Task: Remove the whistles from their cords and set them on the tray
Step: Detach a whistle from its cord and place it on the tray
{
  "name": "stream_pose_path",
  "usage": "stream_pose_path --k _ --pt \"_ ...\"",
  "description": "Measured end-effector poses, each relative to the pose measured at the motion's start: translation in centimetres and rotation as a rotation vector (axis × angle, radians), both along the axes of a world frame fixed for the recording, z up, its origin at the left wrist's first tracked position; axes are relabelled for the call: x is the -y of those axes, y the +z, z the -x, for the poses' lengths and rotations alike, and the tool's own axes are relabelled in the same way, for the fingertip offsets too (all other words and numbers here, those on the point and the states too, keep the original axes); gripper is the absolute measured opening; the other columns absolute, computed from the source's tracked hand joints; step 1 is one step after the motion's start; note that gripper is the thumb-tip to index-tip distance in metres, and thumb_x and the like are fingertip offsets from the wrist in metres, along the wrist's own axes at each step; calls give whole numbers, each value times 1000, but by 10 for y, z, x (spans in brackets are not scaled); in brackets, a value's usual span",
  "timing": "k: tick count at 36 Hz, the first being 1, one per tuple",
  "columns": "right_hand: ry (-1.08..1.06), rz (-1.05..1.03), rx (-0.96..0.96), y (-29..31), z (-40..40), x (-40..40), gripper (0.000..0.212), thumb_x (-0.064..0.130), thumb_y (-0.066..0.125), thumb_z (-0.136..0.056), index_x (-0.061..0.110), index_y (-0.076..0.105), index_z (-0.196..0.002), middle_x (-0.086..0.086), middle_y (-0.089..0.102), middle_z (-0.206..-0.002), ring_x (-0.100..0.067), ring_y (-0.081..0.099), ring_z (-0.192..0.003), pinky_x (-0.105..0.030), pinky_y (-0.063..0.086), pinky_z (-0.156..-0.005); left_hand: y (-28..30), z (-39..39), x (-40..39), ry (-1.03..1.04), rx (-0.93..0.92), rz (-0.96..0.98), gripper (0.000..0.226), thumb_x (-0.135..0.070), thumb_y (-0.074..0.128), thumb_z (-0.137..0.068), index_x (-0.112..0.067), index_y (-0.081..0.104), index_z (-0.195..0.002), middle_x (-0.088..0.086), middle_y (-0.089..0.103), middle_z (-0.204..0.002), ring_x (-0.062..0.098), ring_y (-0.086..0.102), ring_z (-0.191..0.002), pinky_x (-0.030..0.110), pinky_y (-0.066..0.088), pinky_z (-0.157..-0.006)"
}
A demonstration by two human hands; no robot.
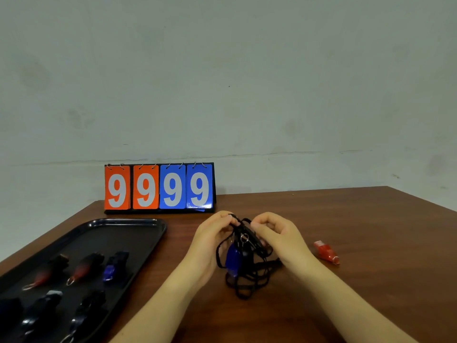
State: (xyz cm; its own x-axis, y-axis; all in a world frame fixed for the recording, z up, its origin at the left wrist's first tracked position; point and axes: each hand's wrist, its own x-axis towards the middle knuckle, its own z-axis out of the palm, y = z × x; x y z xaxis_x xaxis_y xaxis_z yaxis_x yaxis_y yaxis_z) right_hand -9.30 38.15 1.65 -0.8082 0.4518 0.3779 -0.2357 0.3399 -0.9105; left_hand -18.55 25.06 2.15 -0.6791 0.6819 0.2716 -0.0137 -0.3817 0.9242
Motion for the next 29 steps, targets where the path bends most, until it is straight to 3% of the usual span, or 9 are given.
stream_pose_path --k 2,6,11,15,17,19,21,23,29 --pt "-33 44 -23 0 -1 -3 15 17 53 -96 15 62 -84 10 53 -59 -1 51 -58 -12 44 -59 1 1 0 -14 58 -44 15 -7 51 -88 -5 62 -79 10 61 -83 22 60 -85 34 50 -87" --pt "-44 76 -49 3 -1 -5 21 16 48 -99 15 56 -79 9 51 -59 -3 50 -58 -11 45 -60 -1 0 -2 -11 -110 95 17 -11 48 -94 -4 61 -86 4 65 -81 12 65 -77 19 52 -68" --pt "-34 70 -69 5 -2 0 22 16 44 -100 13 54 -80 8 58 -67 -1 56 -65 -10 47 -63 -5 -4 -3 -32 -192 216 18 -19 48 -98 -8 60 -90 5 65 -85 15 63 -80 24 51 -71" --pt "-19 67 -73 8 -4 1 17 15 43 -100 9 56 -92 5 66 -73 -4 59 -65 -18 50 -64 -8 -4 -6 50 -206 245 15 -20 51 -97 -12 64 -94 3 67 -84 13 64 -77 24 50 -67" --pt "-25 29 -88 8 -4 1 15 13 44 -100 7 56 -92 3 67 -72 -2 56 -60 -15 47 -58 -10 -4 -8 90 -246 258 15 -21 52 -97 -13 65 -97 4 68 -87 16 65 -81 28 53 -72" --pt "-43 -24 -100 6 -4 1 13 13 47 -99 11 57 -91 3 67 -72 -4 57 -63 -16 48 -62 -11 -5 -8 128 -270 254 14 -23 53 -97 -17 65 -98 3 69 -89 17 67 -84 29 54 -74" --pt "-87 -88 -89 3 -2 -2 12 13 49 -98 15 57 -90 4 64 -70 -3 59 -67 -17 49 -69 -10 -7 -9 156 -279 214 11 -22 55 -96 -19 65 -98 -3 70 -86 11 67 -82 22 55 -70" --pt "-145 -139 -72 1 0 -4 12 15 50 -97 19 57 -89 6 58 -69 4 55 -64 -13 46 -66 -9 -9 -9 178 -298 177 10 -19 56 -95 -20 65 -98 -8 71 -83 3 67 -78 14 51 -66" --pt "-223 -287 -114 -1 -3 1 10 18 53 -96 28 51 -93 11 56 -90 6 54 -82 -8 43 -70 -9 -10 -9 327 -425 146 10 -16 60 -93 -25 64 -92 -8 70 -82 -2 65 -75 9 48 -63"
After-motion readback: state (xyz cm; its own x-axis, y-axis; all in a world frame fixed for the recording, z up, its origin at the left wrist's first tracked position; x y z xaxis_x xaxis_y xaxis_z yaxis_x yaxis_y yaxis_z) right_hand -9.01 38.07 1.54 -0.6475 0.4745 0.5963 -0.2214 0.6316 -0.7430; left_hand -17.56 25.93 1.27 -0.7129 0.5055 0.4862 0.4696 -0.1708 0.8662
